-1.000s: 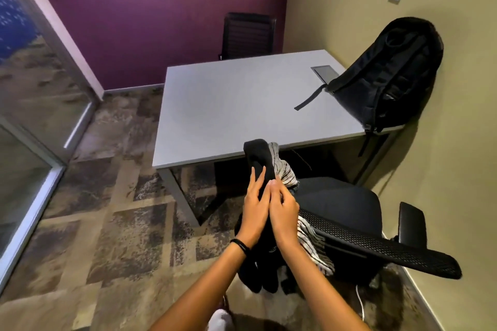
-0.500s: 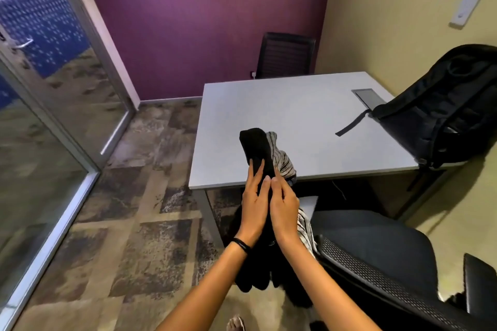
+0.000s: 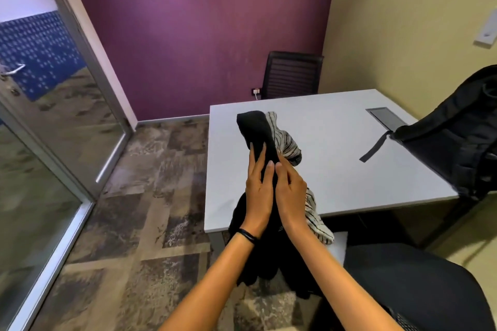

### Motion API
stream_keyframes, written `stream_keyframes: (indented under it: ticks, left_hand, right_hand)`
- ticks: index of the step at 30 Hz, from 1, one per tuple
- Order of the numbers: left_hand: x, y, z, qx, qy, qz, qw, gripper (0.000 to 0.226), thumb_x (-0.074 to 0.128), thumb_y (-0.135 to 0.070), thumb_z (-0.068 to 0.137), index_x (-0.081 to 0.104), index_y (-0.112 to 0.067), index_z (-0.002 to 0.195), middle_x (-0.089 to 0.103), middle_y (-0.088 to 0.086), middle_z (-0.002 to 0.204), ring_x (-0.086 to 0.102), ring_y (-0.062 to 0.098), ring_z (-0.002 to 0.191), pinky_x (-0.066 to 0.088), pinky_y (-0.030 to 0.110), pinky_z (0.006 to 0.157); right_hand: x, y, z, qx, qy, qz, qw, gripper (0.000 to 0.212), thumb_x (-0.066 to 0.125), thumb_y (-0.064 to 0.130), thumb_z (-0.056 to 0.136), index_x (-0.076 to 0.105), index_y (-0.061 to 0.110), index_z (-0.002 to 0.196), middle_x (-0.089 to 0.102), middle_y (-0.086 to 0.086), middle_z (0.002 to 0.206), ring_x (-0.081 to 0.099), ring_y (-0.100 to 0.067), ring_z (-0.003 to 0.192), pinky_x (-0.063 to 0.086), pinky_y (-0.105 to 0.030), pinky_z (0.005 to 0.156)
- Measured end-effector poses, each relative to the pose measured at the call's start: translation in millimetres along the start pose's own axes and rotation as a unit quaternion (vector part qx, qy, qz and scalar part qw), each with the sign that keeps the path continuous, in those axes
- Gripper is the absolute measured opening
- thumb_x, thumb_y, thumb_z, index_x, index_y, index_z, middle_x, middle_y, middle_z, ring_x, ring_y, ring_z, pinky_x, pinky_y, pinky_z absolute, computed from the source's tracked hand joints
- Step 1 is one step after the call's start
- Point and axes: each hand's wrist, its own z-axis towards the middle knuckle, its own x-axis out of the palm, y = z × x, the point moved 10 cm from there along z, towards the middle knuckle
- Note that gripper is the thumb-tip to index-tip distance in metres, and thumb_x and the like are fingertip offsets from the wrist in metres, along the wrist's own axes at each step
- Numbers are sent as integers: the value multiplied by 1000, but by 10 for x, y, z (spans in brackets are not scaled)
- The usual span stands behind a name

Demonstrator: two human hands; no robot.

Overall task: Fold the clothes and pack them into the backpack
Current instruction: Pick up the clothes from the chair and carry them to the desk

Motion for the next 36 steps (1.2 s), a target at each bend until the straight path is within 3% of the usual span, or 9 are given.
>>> stream_keyframes:
  ticks: [3,11,16,18,20,23,27,32,36]
  left_hand:
    - [16,-149,286,20,6,-10,1000,39,39,-22,101,31,-41,134,17,-12,156,18,-6,138,20,3,104]
    - [128,-522,1119,76,2,-20,997,44,39,-20,101,33,-26,143,16,-9,157,18,-13,130,21,-6,96]
    - [235,-591,1745,97,-3,-36,995,44,39,-21,101,33,-26,144,14,-8,157,16,3,142,23,23,114]
    - [300,-572,2015,102,-6,-45,994,44,39,-22,101,32,-27,144,13,-8,158,12,7,144,22,30,117]
    - [384,-569,2281,113,-3,-48,992,44,39,-22,101,33,-27,144,14,-9,157,13,7,144,24,26,115]
    - [539,-572,2703,115,0,-48,992,44,41,-21,100,34,-26,143,15,-10,157,18,-3,139,26,3,102]
    - [708,-587,3218,132,-10,-48,990,44,42,-20,100,35,-25,143,15,-9,157,18,-9,134,25,6,105]
    - [926,-669,3848,161,-11,-38,986,44,42,-15,99,36,-18,143,15,-2,157,20,-13,128,27,-4,95]
    - [1067,-717,4308,204,-4,-21,979,46,43,-13,98,36,-13,143,15,4,157,21,-3,135,26,3,103]
  right_hand:
    - [66,179,255,-19,-13,8,1000,33,42,21,98,55,21,129,57,6,129,48,4,113,37,-7,93]
    - [205,669,1024,-93,-22,-3,995,33,42,19,98,56,17,128,60,2,125,53,-1,110,39,2,84]
    - [338,824,1609,-133,-23,8,991,36,39,23,97,57,16,128,62,-1,124,57,-7,112,46,-17,93]
    - [383,838,1893,-142,-21,21,989,35,39,21,98,56,16,128,60,7,122,56,5,107,45,-12,91]
    - [398,848,2166,-154,-26,31,987,34,40,18,99,56,14,128,58,15,118,54,14,101,43,-7,89]
    - [419,863,2610,-164,-26,39,985,36,39,20,98,54,14,129,57,11,125,52,7,111,42,-10,94]
    - [456,877,3189,-175,-21,58,983,36,40,20,97,53,13,130,56,11,124,51,5,114,41,-10,95]
    - [495,934,3883,-204,-16,74,976,35,40,14,98,51,10,131,48,20,116,44,30,98,34,2,85]
    - [515,972,4371,-231,-31,94,968,40,39,20,94,51,12,131,50,14,123,46,12,115,38,-8,97]
